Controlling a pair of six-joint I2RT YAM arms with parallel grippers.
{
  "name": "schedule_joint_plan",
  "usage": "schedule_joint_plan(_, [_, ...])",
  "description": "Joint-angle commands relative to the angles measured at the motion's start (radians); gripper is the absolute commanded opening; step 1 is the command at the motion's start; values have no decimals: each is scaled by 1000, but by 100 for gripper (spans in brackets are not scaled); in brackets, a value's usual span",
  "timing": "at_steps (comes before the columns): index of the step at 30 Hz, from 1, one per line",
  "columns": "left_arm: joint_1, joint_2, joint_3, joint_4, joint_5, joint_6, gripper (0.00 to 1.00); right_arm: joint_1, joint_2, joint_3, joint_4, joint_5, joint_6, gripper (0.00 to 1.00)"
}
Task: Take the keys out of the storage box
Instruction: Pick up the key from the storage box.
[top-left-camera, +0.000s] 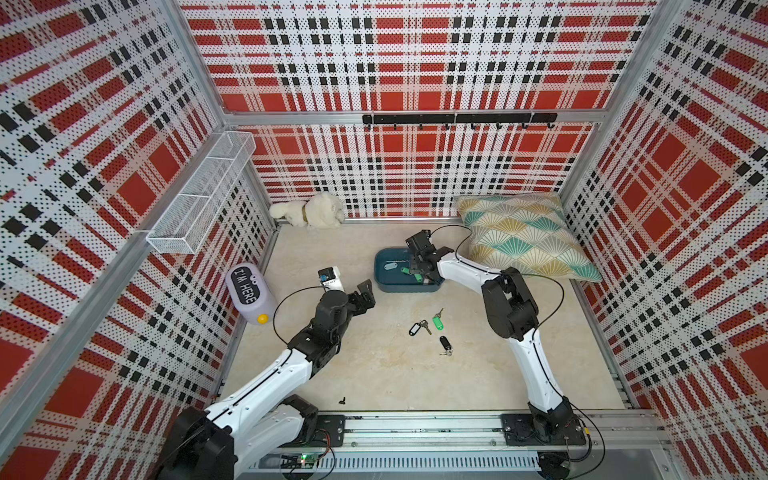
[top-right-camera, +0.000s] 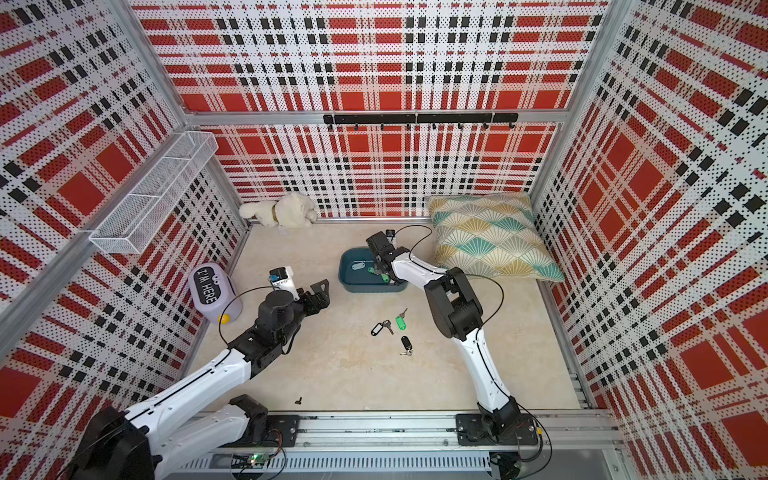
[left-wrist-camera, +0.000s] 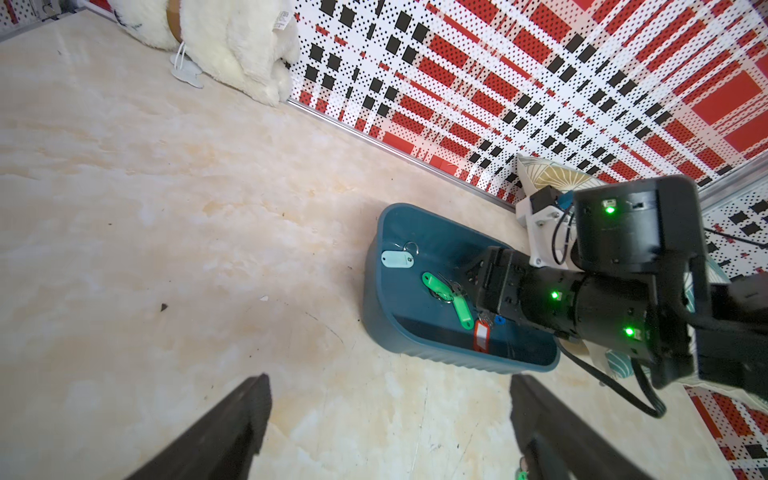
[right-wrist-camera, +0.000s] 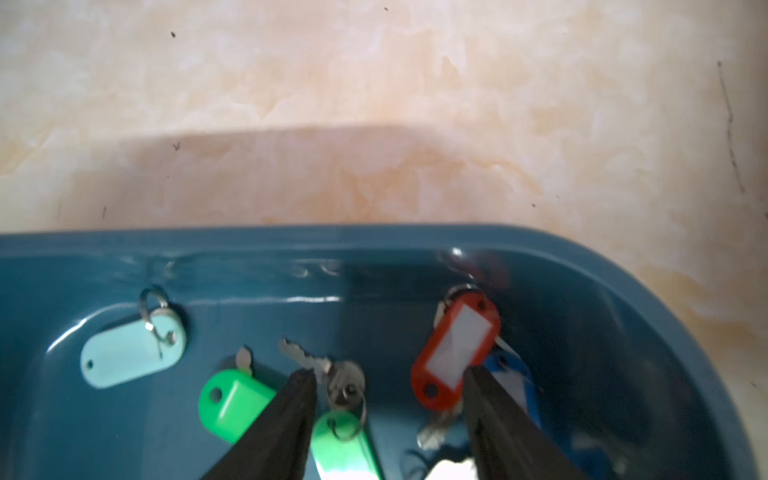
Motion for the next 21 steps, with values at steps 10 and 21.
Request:
schedule_joint_plan(10, [16, 5, 15, 7, 1, 25, 96, -17, 56, 20, 53, -111, -15, 56])
schedule_joint_plan(21, [25, 11, 16, 12, 12, 23, 95, -17, 18, 24, 151, -271, -109, 37])
